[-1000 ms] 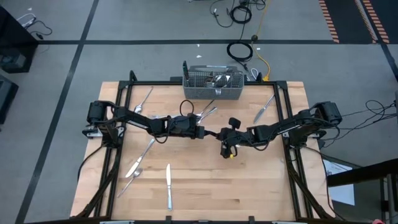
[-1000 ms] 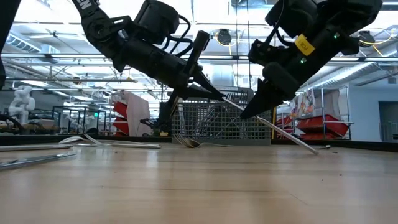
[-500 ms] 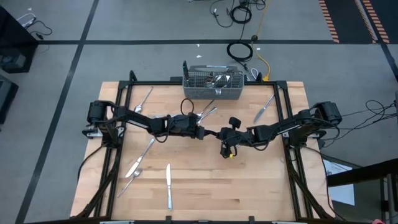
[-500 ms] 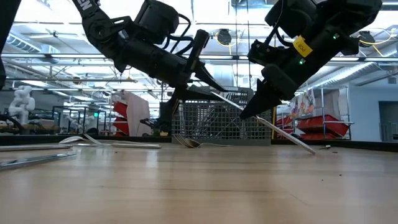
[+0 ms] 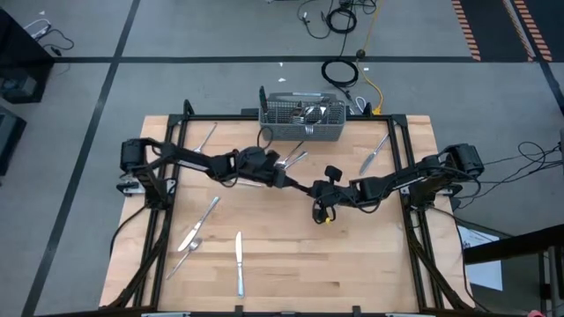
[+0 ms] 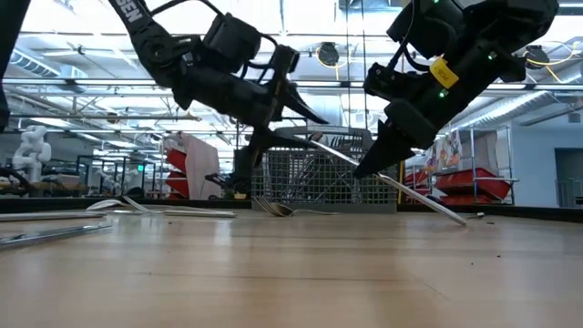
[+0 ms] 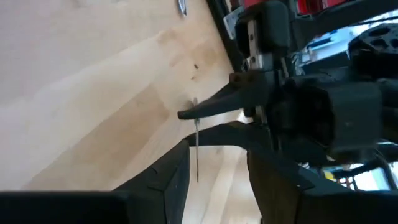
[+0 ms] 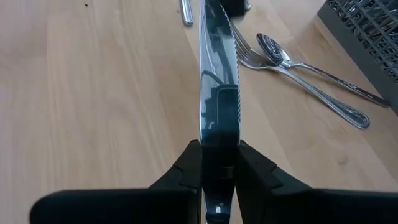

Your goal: Sort silverware

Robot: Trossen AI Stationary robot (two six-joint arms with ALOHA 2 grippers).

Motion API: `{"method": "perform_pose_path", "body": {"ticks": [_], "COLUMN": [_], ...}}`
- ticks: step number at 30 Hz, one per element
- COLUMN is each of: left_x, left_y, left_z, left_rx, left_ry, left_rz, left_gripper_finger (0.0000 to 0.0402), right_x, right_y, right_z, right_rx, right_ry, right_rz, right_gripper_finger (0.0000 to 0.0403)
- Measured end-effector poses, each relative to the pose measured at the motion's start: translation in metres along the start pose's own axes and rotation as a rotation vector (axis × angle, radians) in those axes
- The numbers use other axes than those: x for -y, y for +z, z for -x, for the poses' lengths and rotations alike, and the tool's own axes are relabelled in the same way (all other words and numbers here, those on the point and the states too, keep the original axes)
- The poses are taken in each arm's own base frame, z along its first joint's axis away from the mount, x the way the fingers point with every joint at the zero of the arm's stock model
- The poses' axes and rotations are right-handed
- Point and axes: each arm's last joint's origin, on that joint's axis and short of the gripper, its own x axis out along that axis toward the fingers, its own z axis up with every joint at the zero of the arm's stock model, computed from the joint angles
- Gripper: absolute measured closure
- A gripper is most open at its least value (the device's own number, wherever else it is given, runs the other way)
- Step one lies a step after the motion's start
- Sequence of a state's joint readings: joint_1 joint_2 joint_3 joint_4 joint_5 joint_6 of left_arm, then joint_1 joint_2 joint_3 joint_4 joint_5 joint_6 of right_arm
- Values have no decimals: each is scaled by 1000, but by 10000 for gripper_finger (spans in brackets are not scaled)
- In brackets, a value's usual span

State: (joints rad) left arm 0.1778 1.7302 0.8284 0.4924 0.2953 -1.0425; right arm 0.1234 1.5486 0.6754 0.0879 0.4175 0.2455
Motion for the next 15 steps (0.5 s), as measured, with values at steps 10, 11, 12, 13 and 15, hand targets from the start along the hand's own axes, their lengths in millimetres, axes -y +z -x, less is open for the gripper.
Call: {"method": "perform_pose_path", "body": {"ticks": [10,11,12,13,15], "left_x": [32,38,43,48,55], "left_y": [9,9,8,7,4], "left_z": [61,69,77,85,101], "left_rx": [24,41,58,83,129], "left_ry": [139,139,138,127,103], "left_rz": [-140,-160,-176,-194,-209], "left_gripper_finger": [237,237,237,237,237], "right_x": [3,3,3,3,4], "right_y": [4,8,13,19,33], "right_z": [-1,-1,-1,0,1], "right_rx": [16,22,35,53,88], "right_ry": [-9,-10,-8,-8,-8], "right_rz": [-19,-19,-18,-15,-2], "right_gripper_finger": [361,361,361,361,361]}}
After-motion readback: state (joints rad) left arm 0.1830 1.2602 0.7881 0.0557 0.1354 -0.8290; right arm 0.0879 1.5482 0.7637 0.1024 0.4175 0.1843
